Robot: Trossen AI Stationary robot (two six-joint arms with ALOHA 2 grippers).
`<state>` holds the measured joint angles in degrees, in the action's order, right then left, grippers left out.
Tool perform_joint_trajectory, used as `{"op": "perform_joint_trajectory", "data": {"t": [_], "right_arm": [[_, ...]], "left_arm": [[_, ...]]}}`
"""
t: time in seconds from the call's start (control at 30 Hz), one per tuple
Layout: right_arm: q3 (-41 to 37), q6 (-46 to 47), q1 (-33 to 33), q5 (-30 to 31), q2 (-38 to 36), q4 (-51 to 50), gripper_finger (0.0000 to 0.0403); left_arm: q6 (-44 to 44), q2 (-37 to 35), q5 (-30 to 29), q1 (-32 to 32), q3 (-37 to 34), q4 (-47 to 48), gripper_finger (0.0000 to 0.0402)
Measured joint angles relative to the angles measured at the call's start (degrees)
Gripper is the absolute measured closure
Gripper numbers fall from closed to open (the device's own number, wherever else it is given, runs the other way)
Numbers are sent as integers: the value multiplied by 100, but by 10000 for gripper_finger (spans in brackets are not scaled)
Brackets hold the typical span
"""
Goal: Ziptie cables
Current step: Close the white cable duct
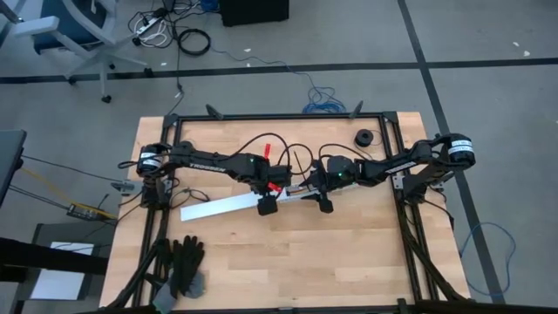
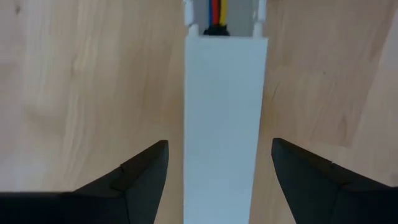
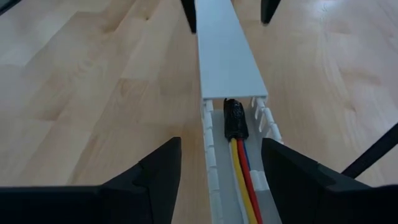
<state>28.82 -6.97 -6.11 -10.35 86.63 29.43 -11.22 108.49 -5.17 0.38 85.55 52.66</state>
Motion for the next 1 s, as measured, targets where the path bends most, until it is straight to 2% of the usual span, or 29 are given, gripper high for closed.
{"op": "perform_joint_trajectory", "data": {"t": [0.13,0.3,0.37,0.47,0.67,0.77,0.83,0.93,1.0], "right_arm": [[0,1,0,-2,0,-15,199],[-2,135,0,0,-2,-53,201],[-2,136,0,0,-2,-55,202],[-2,138,0,0,-2,-48,202],[-3,266,-4,9,-2,-13,205],[-4,404,-7,14,-2,54,206],[-4,505,-7,19,-2,128,205],[-4,588,-7,22,-2,218,205],[-4,591,-7,22,-2,295,206]], "left_arm": [[-155,-219,-265,-90,12,102,140],[-382,-950,-1635,-539,-286,-138,140],[-498,-1351,-2190,-770,-666,-498,140],[-711,-1964,-2640,-1064,-1526,-1342,140],[-1039,-2772,-2720,-1212,-3355,-3281,152],[-1042,-2825,-2645,-1179,-3921,-4145,197],[-898,-2825,-2422,-1141,-4139,-4551,248],[-724,-2825,-2108,-1077,-4293,-4869,348],[-568,-2825,-2059,-1067,-4305,-4999,386]]}}
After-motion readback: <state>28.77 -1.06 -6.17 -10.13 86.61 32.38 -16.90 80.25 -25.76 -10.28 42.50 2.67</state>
